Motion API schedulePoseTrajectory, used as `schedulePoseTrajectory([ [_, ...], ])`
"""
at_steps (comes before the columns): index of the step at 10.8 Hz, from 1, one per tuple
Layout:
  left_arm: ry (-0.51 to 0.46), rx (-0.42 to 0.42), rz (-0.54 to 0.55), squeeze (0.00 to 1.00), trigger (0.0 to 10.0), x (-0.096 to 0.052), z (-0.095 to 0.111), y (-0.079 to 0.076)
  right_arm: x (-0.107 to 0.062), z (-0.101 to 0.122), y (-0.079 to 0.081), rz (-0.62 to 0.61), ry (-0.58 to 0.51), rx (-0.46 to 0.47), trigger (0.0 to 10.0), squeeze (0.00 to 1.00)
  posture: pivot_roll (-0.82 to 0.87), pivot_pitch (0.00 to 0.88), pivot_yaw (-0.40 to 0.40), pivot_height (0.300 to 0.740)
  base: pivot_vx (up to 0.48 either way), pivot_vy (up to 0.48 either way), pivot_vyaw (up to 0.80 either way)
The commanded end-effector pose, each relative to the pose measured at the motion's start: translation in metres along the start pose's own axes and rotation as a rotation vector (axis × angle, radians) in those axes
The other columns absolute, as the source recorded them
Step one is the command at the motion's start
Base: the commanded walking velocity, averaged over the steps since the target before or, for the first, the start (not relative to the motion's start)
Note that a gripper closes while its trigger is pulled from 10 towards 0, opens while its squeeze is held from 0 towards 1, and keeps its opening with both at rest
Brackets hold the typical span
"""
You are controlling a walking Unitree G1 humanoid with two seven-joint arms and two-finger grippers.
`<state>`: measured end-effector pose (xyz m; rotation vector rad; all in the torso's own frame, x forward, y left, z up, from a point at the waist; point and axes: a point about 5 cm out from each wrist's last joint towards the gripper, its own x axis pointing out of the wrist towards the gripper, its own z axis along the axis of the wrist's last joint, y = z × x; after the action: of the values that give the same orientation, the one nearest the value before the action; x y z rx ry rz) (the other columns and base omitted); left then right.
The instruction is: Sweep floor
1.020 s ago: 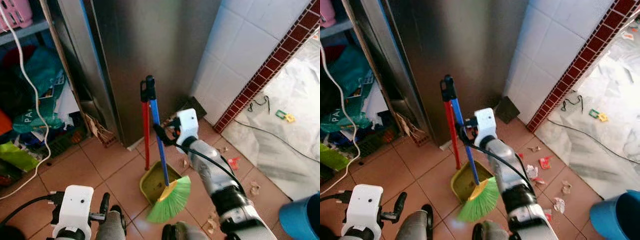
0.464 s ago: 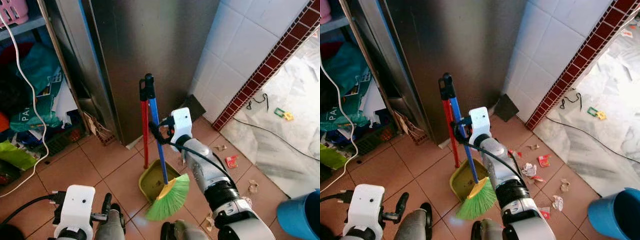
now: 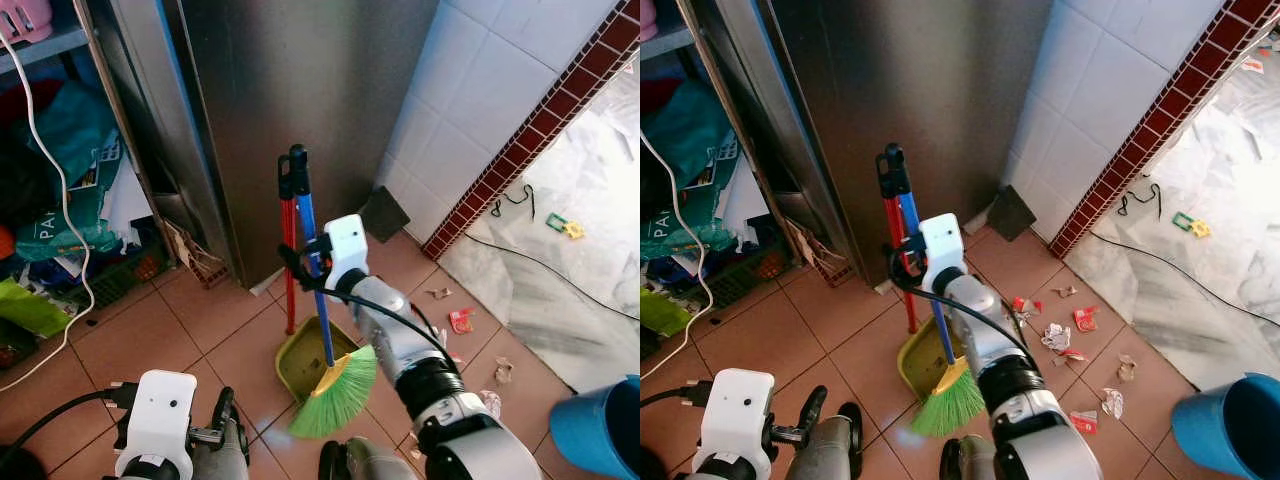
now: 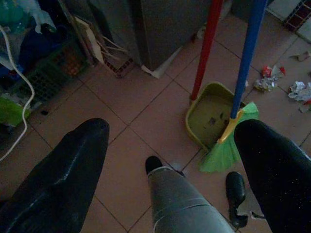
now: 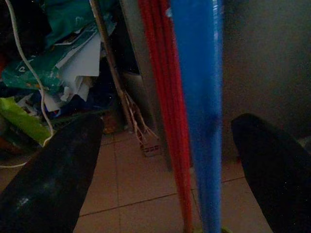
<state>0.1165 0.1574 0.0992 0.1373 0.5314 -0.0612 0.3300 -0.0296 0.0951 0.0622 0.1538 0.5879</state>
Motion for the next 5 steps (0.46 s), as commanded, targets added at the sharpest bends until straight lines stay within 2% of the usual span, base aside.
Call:
schedulePoseTrajectory([
  [1, 0.010, -0.006, -0.001, 0.00, 10.0, -0.0051, -0.0005, -0.0013, 0.0019, -0.0012, 0.0030, 0.021, 0.005, -0.016, 10.0, 0.00, 0.18, 0.250, -0.122, 0.740, 0.000, 0.000, 0.00],
  [5, 0.024, -0.016, -0.001, 0.00, 10.0, -0.0132, -0.0024, -0.0024, 0.0066, 0.0004, 0.0062, 0.031, -0.006, -0.021, 10.0, 0.00, 0.19, 0.267, -0.129, 0.740, 0.000, 0.000, 0.00],
])
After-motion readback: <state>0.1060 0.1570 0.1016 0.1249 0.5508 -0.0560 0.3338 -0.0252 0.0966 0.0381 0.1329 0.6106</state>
